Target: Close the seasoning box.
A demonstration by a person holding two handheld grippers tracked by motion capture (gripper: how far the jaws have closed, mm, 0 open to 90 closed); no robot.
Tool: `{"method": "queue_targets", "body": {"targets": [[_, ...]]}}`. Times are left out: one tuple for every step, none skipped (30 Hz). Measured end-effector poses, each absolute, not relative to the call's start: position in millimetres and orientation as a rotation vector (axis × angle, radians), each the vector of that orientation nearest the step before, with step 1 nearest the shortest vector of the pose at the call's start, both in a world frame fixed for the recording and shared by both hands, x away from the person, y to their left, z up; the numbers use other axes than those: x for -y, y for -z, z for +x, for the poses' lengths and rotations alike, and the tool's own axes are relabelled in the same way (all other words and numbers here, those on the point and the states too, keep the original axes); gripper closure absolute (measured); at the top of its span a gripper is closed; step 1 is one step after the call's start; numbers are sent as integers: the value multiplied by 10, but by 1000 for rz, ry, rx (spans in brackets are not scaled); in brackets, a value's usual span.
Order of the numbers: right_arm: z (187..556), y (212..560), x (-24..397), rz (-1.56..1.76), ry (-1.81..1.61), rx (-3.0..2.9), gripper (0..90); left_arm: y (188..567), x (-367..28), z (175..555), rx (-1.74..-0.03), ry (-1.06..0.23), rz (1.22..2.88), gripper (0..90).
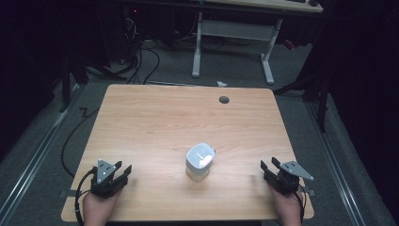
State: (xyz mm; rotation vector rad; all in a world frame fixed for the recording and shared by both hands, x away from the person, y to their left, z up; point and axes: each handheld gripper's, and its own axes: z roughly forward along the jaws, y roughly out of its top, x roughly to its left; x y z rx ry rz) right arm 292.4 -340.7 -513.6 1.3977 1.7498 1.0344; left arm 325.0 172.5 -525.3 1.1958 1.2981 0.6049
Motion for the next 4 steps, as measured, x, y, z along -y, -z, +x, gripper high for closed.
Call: {"method": "queue_targets", "body": {"targets": [[2915,5135,3412,1401,-1033,-1749,493,5252,-1714,3254,-1294,-604,1198,566],[2895,5127,3419,1418,-1035,-1740,494,5256,-1701,3257,-1290,-585,1200,566],[2891,5124,3419,1416,-1034,-1737,495,5256,-1701,3257,-1290,-585,1200,567],[2891,5124,3419,1416,-1034,-1737,495,5270,-1696,3262,-1287,-588,1208,567]]}}
